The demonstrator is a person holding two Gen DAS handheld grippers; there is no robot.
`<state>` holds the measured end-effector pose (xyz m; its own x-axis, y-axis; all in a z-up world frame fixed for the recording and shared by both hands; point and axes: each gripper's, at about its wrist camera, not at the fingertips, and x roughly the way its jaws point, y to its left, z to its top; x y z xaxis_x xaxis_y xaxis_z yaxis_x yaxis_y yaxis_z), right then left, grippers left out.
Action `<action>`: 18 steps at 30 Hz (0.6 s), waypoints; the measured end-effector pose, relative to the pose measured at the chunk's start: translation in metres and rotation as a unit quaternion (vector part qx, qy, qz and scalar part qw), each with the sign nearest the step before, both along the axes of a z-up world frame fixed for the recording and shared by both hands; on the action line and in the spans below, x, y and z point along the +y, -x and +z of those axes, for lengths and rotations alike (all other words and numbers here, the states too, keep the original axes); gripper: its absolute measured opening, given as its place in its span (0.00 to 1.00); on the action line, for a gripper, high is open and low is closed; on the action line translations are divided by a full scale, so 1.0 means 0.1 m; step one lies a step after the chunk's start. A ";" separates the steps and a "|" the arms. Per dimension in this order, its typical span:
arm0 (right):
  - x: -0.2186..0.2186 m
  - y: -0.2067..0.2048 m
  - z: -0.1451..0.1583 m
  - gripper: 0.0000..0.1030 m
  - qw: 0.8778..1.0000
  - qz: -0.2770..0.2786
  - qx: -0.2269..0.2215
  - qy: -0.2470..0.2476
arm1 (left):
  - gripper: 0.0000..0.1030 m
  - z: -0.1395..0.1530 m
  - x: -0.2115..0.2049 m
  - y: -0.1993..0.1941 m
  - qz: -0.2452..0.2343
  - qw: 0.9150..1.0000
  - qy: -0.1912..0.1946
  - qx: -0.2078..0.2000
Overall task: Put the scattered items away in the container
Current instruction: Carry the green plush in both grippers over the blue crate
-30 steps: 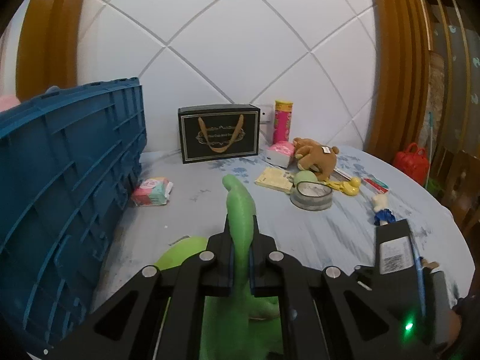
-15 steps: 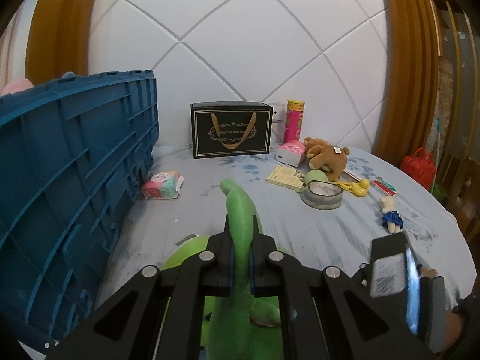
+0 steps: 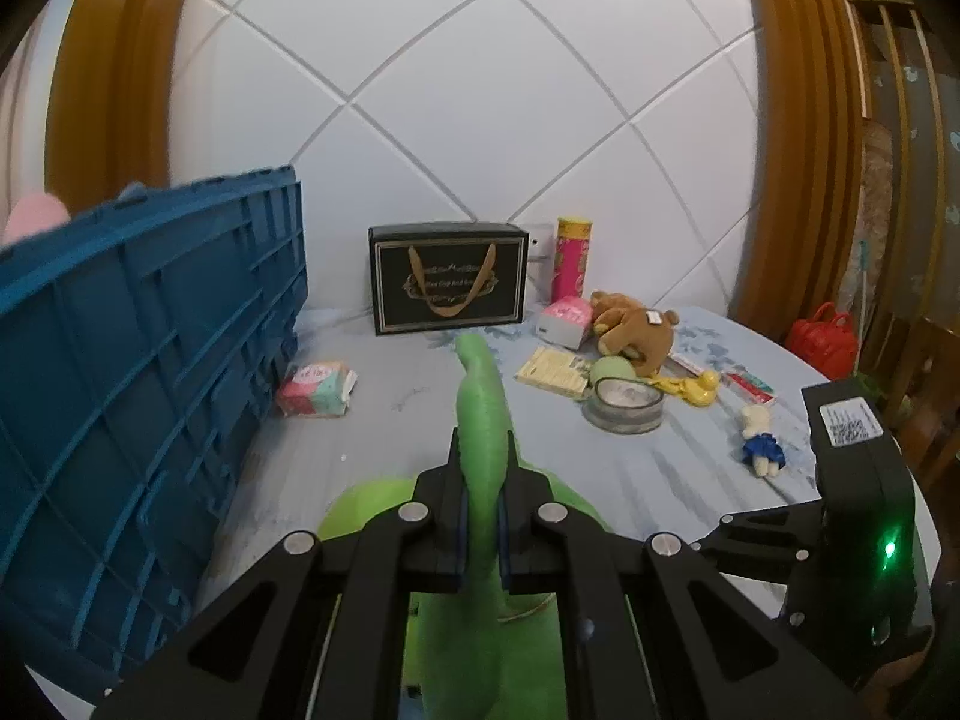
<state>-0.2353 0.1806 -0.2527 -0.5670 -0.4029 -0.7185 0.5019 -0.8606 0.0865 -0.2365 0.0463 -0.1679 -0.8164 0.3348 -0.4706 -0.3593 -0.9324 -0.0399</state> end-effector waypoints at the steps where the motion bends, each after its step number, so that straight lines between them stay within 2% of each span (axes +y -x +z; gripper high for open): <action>1: 0.02 0.02 0.04 0.19 1.000 0.000 0.002 0.005 | 0.06 0.04 0.02 -0.01 -0.001 1.000 0.002 0.002; 2: 0.06 0.04 0.11 0.06 1.000 -0.006 0.007 0.011 | 0.06 0.06 0.02 -0.01 -0.001 1.000 0.002 0.005; 6: 0.13 0.15 0.14 0.06 1.000 -0.009 -0.007 0.021 | 0.06 0.09 0.05 0.02 0.000 1.000 0.002 -0.001; 10: 0.14 0.07 0.19 0.06 0.999 -0.007 0.000 0.032 | 0.06 0.10 0.11 0.01 0.000 1.000 0.009 -0.006; 18: 0.34 0.12 0.62 0.06 0.997 -0.010 0.035 0.072 | 0.06 0.39 0.12 -0.04 0.004 1.000 -0.008 0.016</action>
